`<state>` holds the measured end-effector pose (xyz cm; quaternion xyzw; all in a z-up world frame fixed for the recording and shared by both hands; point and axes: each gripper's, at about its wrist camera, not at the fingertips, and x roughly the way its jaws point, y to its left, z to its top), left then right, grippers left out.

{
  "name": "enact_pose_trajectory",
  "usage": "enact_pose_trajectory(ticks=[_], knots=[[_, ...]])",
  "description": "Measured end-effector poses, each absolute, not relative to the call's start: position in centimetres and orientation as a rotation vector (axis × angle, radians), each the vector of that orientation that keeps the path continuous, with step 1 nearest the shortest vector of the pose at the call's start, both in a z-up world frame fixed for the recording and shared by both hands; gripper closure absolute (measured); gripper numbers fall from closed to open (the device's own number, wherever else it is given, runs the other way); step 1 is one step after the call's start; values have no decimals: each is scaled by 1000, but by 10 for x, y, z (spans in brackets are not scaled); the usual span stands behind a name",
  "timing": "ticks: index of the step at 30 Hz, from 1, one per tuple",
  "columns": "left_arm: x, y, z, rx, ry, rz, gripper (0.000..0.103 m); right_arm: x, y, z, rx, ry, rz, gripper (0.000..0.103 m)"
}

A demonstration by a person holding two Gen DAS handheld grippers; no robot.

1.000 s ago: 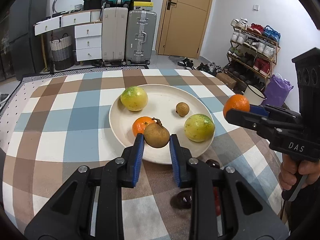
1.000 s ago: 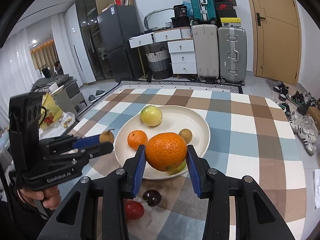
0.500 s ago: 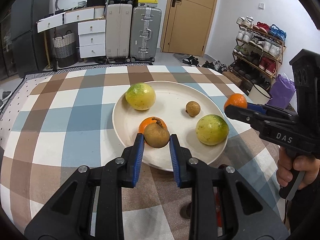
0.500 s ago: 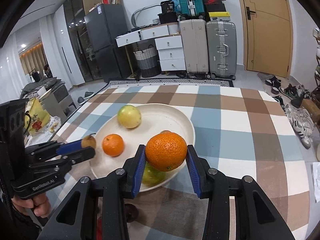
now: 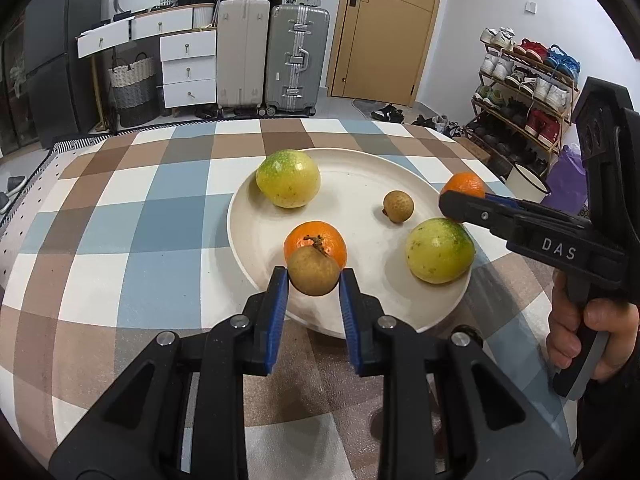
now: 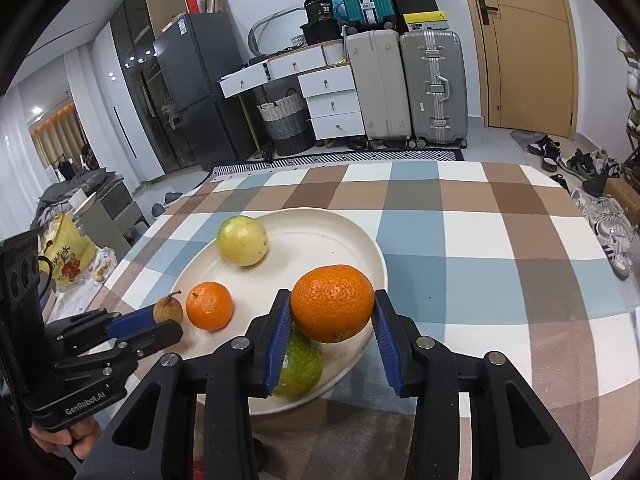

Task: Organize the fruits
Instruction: 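Carry the orange and brown pear onto the plate and open both grippers, then withdraw both grippers from the plate toward the dark plums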

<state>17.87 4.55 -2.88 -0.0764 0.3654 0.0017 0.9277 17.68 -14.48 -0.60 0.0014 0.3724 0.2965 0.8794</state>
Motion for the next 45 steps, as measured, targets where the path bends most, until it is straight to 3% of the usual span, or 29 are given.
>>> enact_pose_trajectory(ticks=[9, 16, 17, 20, 21, 28, 31, 45], knots=[[183, 40, -35, -147, 760, -6, 80, 178, -140, -8, 13, 781, 630, 61], [180, 39, -33, -145, 761, -1, 76, 167, -146, 4, 37, 708, 651, 33], [178, 40, -32, -150, 756, -3, 70, 166, -148, 4, 47, 709, 655, 32], [171, 43, -30, -156, 751, 29, 28, 162, -151, 3, 29, 717, 644, 25], [168, 45, -28, -162, 744, 37, 22, 159, -151, 3, 16, 718, 640, 23], [157, 57, -24, -206, 759, 51, 14, 138, -152, 5, -69, 683, 623, 3], [152, 56, -24, -197, 750, 55, 1, 131, -154, 3, -80, 694, 616, 1], [139, 46, -20, -160, 744, 37, 1, 106, -161, -1, -141, 743, 632, 1]])
